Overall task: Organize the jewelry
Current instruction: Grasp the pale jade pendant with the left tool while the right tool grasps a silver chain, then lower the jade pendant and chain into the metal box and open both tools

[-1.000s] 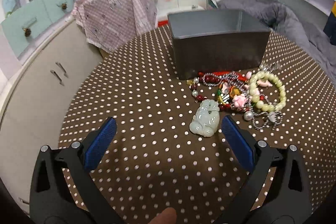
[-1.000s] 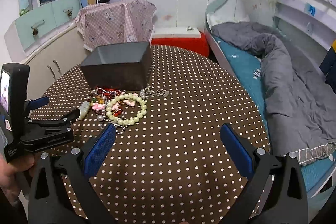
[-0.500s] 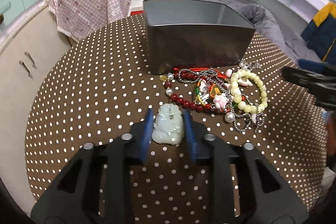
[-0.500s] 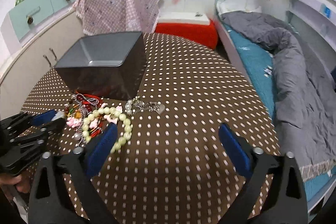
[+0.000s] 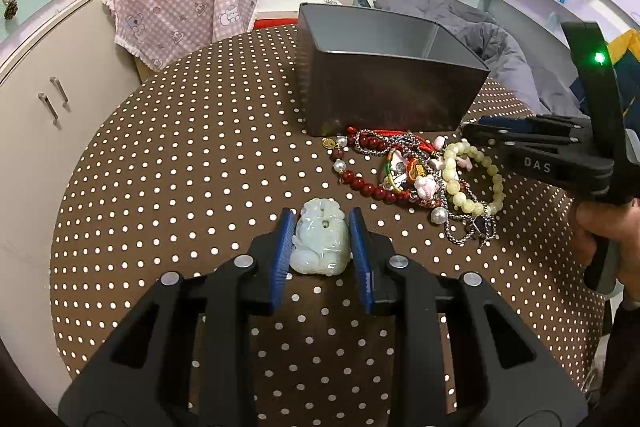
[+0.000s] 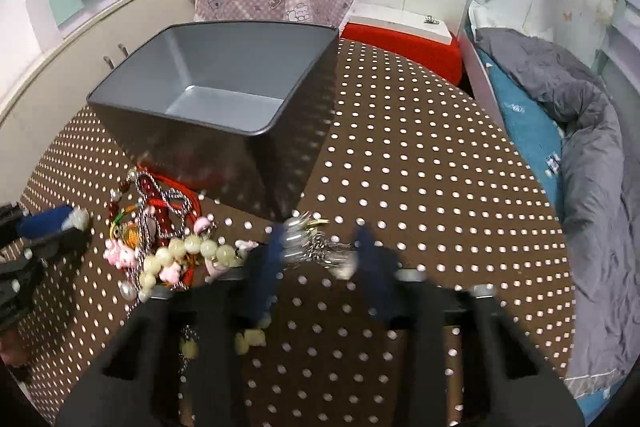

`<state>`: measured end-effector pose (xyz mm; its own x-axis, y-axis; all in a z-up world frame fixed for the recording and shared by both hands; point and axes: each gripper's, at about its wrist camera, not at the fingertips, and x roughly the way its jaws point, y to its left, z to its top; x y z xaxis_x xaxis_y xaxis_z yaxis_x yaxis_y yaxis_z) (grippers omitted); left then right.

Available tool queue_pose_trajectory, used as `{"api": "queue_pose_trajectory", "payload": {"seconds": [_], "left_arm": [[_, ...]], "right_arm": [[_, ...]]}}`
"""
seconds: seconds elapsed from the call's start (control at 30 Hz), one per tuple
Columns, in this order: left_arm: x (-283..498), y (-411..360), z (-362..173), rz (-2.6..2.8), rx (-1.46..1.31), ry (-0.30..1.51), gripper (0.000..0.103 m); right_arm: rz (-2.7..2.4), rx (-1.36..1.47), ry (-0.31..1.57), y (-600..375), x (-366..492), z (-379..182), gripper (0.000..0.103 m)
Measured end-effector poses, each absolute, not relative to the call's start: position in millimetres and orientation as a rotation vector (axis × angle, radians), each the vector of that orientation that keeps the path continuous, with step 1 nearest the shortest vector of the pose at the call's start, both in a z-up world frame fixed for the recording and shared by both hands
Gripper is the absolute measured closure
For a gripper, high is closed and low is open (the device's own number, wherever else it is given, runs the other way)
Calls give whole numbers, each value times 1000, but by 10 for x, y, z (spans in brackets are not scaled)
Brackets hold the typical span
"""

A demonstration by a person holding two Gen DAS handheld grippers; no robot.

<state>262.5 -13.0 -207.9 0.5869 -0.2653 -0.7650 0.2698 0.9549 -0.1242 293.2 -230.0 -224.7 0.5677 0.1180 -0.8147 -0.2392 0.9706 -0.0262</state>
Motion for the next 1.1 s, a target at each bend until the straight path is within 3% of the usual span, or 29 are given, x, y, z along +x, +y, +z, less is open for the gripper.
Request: {"api": "queue_pose_trajectory", "payload": {"seconds": [0.23,0.77,1.1], "left_arm": [[2613,-50,-1896,-333,0,852,75],[2712,72,-803,-358,17,605,75],[3093,-29,-386,-390,-16,551,75]], "right_arm": [[253,1,885,-2561,2652,-2077,95],[432,-6,570,-2175,2486,-444,95],[481,-38,511,-1944,2806,-51,95]]}}
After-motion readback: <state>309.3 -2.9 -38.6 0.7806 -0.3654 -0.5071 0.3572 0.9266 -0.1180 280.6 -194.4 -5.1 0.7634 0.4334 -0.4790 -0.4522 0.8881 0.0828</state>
